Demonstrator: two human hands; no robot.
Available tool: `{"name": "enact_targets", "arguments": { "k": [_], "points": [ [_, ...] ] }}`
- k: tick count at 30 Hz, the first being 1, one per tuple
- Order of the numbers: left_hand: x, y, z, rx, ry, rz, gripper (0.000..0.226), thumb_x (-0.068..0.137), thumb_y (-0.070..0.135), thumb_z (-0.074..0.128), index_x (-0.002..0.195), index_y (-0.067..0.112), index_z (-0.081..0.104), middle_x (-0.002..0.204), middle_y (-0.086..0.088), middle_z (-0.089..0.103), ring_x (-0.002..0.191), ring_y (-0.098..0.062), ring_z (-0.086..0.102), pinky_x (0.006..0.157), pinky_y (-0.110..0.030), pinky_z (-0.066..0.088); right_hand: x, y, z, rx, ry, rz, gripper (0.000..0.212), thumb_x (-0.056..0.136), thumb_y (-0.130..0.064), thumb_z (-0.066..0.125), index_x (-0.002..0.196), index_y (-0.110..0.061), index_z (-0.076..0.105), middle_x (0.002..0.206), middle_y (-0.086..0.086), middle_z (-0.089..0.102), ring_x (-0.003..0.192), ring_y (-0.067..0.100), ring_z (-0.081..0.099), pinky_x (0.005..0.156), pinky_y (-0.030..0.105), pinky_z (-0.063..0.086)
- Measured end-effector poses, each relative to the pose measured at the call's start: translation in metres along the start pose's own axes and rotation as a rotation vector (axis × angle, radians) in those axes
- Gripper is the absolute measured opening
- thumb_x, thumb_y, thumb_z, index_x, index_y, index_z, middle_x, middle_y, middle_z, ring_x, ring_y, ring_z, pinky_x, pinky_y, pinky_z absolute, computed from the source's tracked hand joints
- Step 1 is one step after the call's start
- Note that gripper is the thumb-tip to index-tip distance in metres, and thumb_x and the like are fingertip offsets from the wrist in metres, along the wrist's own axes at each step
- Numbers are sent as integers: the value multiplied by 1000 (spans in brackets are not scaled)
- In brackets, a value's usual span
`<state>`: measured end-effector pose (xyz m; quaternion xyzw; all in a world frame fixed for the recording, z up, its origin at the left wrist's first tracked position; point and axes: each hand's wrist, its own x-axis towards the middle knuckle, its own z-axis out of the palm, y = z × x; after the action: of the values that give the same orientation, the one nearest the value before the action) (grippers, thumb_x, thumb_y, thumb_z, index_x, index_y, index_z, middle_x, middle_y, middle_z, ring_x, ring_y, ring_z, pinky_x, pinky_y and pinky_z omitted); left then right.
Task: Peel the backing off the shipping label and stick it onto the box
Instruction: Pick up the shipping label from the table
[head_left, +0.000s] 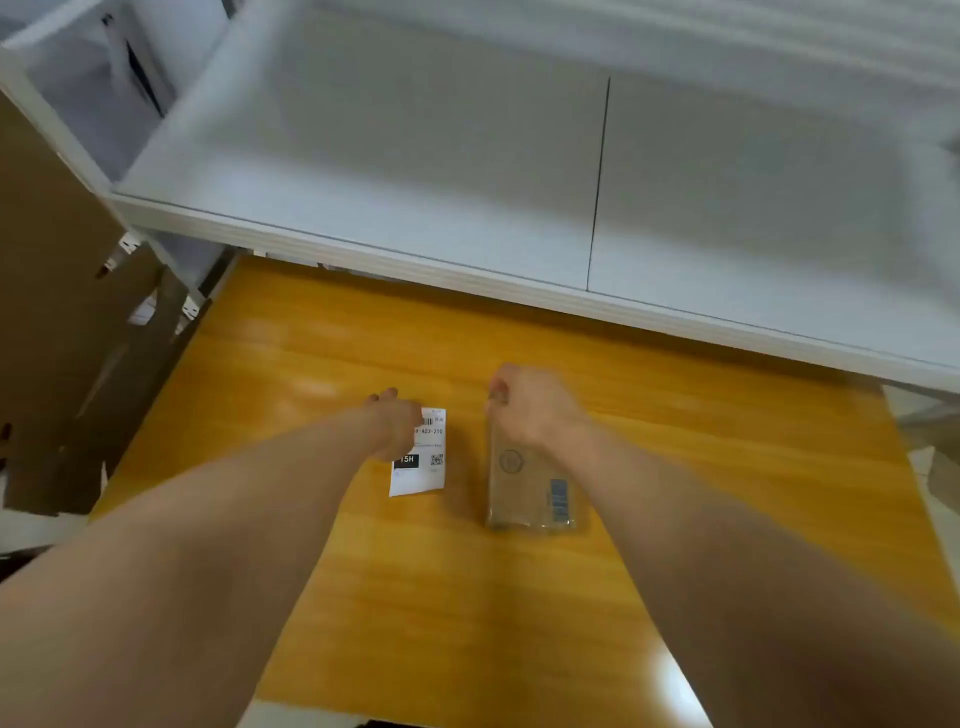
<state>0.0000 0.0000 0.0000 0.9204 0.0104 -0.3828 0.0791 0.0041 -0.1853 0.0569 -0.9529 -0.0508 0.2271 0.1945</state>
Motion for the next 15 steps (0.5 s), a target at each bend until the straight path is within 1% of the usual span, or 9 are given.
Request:
{"name": "enact_targets", "arguments": {
  "k": [2,4,7,9,11,12,13,15],
  "points": [
    [5,-5,1,-7,6,-1,50,99,13,47,148,20,44,161,-16,24,146,-40,27,119,-48,28,6,0,4,3,-24,6,30,97,-24,55,126,-19,61,124,6,67,111,25,63,93,39,55],
    [11,-7,4,-24,2,-15,50,101,14,46,150,21,41,161,-16,22,147,-39,25,119,-46,26,8,-1,11,6,-36,4,28,97,-21,54,124,-19,62,124,7,67,111,25,63,93,40,55],
    [22,-9,11,-86,-36,-33,51,105,17,40,155,17,30,164,-16,14,152,-40,10,121,-46,16,14,-2,23,22,-51,-1,28,96,-21,54,122,-19,64,123,8,67,109,25,64,93,42,56],
    [32,-14,17,-114,-48,-40,51,104,15,39,155,17,32,165,-16,12,152,-40,6,122,-46,14,17,-2,28,43,-59,3,28,95,-21,55,121,-21,66,122,7,68,108,25,65,92,44,56],
    [34,-14,18,-153,-63,-57,49,103,13,39,151,16,38,161,-15,21,150,-38,12,120,-44,18,19,-3,31,64,-58,2,27,95,-19,55,120,-22,66,121,6,68,107,25,65,92,44,57],
    [35,-14,19,-163,-67,-79,47,102,12,39,149,16,42,157,-15,28,147,-37,20,118,-42,22,18,-4,32,68,-56,2,26,95,-19,56,119,-22,67,121,6,68,107,24,65,92,43,57],
    [36,-13,19,-183,-37,-90,44,102,13,40,146,15,46,153,-16,34,143,-36,28,116,-41,27,19,-3,33,76,-53,0,26,95,-18,56,118,-21,67,120,6,68,106,24,65,92,43,57],
    [36,-13,18,-205,3,-125,40,101,16,43,139,13,55,147,-16,46,135,-36,43,111,-43,36,20,-3,34,90,-47,0,25,95,-17,56,117,-20,68,119,5,69,105,24,65,91,43,57]
  ]
}}
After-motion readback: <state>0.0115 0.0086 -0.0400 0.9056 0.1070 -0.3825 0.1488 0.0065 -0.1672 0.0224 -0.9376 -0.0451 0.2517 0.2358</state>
